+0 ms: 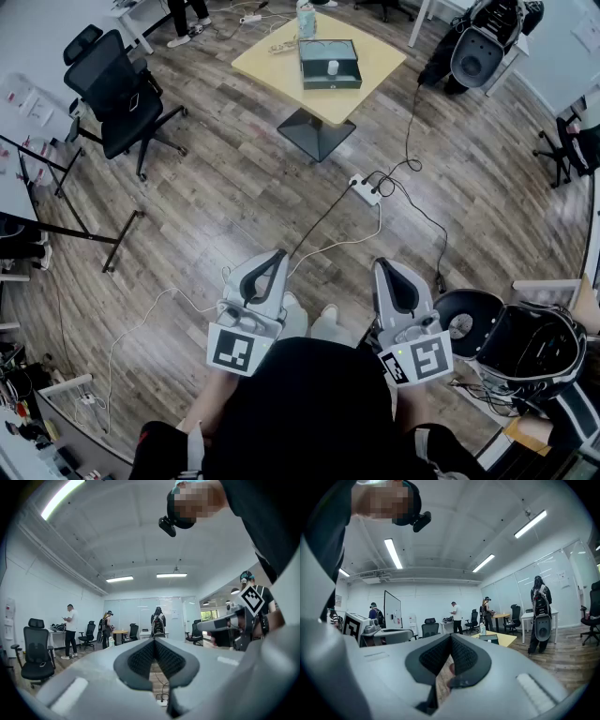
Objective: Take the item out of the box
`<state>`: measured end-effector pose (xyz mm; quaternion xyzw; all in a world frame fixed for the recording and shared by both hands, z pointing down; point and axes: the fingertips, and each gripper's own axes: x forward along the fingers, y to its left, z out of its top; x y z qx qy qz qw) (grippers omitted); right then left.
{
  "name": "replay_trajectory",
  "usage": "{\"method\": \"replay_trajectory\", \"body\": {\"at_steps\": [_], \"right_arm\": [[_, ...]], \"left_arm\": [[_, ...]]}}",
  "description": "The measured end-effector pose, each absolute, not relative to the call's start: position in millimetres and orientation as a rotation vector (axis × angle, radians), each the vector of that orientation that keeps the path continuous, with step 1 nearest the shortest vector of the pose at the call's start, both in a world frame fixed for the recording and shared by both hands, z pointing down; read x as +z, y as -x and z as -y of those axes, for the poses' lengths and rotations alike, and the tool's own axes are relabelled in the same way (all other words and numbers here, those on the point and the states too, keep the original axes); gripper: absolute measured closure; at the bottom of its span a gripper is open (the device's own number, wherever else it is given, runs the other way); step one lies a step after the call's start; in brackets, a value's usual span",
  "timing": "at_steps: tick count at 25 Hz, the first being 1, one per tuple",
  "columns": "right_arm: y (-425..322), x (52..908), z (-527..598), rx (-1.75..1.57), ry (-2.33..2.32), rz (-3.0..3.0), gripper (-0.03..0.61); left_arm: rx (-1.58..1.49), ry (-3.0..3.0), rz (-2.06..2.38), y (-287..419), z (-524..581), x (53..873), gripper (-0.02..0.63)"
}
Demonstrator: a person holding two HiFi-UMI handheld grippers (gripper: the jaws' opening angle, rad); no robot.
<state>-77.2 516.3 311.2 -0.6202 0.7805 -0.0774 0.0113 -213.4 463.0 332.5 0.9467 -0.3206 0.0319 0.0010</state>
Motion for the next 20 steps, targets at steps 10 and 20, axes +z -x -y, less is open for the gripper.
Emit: {"method": "replay_trajectory", "body": {"at_steps": [10,20], "right_arm": [[75,310,-521,-0.234,1.939,-2.437,0.577],[92,312,-503,-0.248,1.965,-2.438,0.578]], "left_arm": [[0.091,-2.968,1.029,214,-465,330,0.614],[0.063,-2.961,1.008,228,-445,332,0.614]]}}
